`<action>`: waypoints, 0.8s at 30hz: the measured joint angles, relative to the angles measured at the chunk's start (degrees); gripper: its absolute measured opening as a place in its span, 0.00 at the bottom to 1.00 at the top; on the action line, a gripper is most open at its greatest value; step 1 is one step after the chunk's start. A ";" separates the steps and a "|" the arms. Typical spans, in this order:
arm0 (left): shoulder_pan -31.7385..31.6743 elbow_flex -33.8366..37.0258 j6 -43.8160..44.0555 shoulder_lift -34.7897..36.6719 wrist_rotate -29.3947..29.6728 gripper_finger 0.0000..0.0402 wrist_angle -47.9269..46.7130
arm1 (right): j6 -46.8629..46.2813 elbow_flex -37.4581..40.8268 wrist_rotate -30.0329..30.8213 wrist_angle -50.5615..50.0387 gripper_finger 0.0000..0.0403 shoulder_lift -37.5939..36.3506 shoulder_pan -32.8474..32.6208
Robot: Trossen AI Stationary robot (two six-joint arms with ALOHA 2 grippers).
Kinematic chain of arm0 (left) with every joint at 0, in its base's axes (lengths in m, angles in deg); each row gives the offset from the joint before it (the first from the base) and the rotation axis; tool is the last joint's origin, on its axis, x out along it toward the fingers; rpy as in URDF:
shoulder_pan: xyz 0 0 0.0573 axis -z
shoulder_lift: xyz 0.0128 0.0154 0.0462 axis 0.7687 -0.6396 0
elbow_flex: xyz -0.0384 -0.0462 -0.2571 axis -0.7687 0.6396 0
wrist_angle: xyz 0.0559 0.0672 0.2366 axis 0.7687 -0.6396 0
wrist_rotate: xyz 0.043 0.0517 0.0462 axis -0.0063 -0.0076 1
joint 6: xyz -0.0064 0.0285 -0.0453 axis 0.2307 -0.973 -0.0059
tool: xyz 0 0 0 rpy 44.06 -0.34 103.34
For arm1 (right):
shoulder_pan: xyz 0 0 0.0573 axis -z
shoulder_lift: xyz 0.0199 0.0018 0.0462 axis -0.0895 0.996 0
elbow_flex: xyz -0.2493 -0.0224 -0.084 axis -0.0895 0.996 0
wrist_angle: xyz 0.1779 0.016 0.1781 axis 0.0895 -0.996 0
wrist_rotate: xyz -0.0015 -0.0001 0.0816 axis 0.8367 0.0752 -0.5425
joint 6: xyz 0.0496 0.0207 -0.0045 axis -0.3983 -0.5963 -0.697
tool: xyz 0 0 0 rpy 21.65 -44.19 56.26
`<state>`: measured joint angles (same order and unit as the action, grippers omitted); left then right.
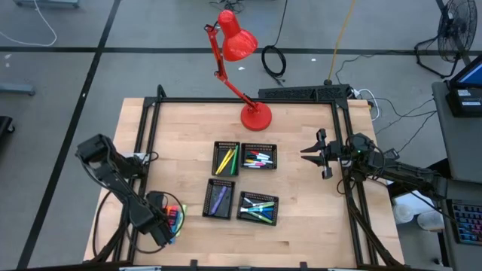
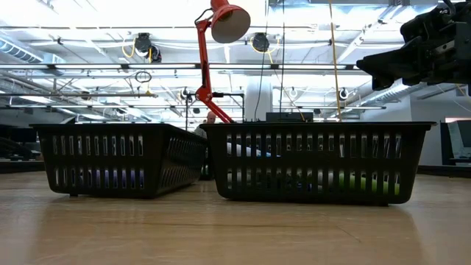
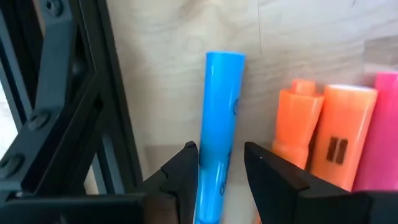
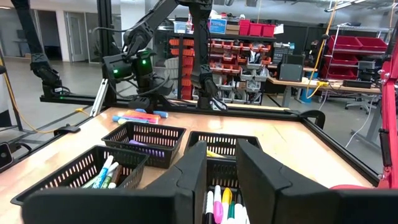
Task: Pick & Place Markers
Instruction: Put the blue highlighter into the bottom left black bin
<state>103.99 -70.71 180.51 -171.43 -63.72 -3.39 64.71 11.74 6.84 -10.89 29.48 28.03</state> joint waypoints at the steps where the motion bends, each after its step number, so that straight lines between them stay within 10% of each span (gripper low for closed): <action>1: 0.00 0.00 -0.05 -0.33 0.35 0.33 0.30 | 0.00 0.00 0.02 0.00 0.19 -0.01 -0.01; 24: 0.02 -0.13 -3.05 -2.10 5.07 0.14 1.92 | 0.00 0.00 0.01 0.00 0.19 -0.02 -0.01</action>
<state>104.02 -70.84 177.46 -173.53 -58.66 -1.47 64.71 11.74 6.85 -10.89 29.46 28.02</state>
